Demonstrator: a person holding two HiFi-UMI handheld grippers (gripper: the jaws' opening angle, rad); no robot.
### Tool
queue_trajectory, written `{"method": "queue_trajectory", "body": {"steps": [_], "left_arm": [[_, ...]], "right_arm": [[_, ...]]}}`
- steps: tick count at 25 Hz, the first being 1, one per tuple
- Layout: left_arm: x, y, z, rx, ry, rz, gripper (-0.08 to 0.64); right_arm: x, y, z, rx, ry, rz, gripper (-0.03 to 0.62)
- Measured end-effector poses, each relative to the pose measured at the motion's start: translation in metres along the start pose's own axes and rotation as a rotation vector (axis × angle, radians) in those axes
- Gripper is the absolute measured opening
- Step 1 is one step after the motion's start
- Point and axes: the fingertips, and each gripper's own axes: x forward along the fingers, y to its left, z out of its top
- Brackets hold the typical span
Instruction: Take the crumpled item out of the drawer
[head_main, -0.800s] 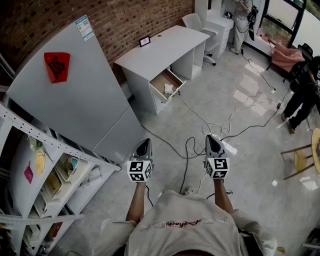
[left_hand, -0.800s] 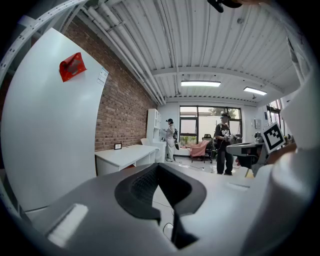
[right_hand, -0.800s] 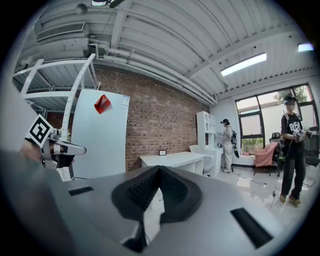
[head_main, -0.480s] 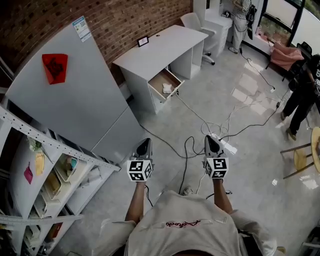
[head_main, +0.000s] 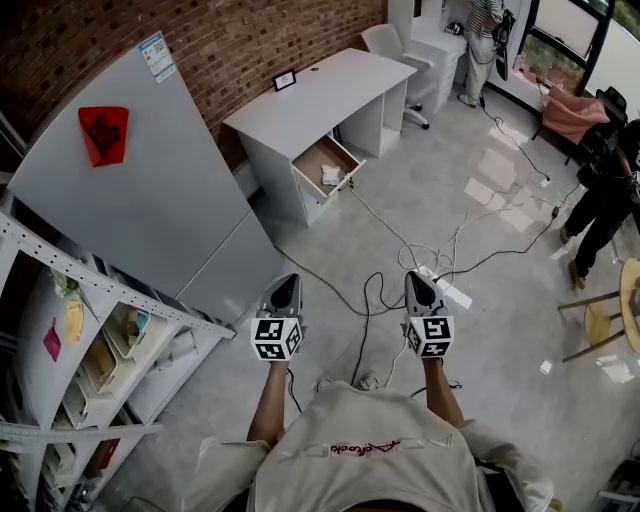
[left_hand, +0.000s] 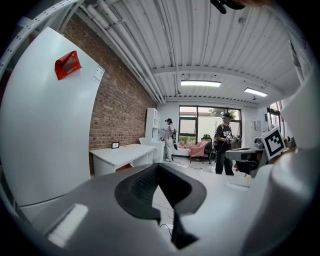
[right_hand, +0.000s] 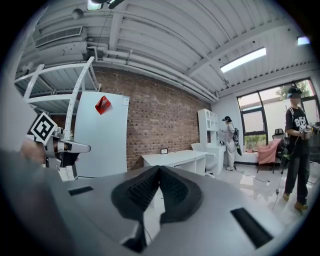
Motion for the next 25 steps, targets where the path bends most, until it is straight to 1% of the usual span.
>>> {"method": "queue_trajectory", "body": {"steps": [10,16,19,25], "left_arm": [[0.021,-0.033,-0.002,-0.005,0.013,0.034,0.009],[0.026,-0.043,-0.008,-0.017,0.023,0.058,0.009],[0.032,-0.042,-0.01,-0.018,0.028,0.065,0.009],[0.052,-0.027,-0.015,-0.022,0.038,0.075,0.009]], "right_arm": [[0.003,-0.029,-0.005,0.002,0.011,0.066,0.012],[0.011,-0.038,-0.012,-0.001,0.025,0.1,0.012],[0.018,-0.042,-0.014,0.009,0.028,0.104,0.012],[0.046,-0.043,-0.019,0.015,0.032,0.117,0.012]]}}
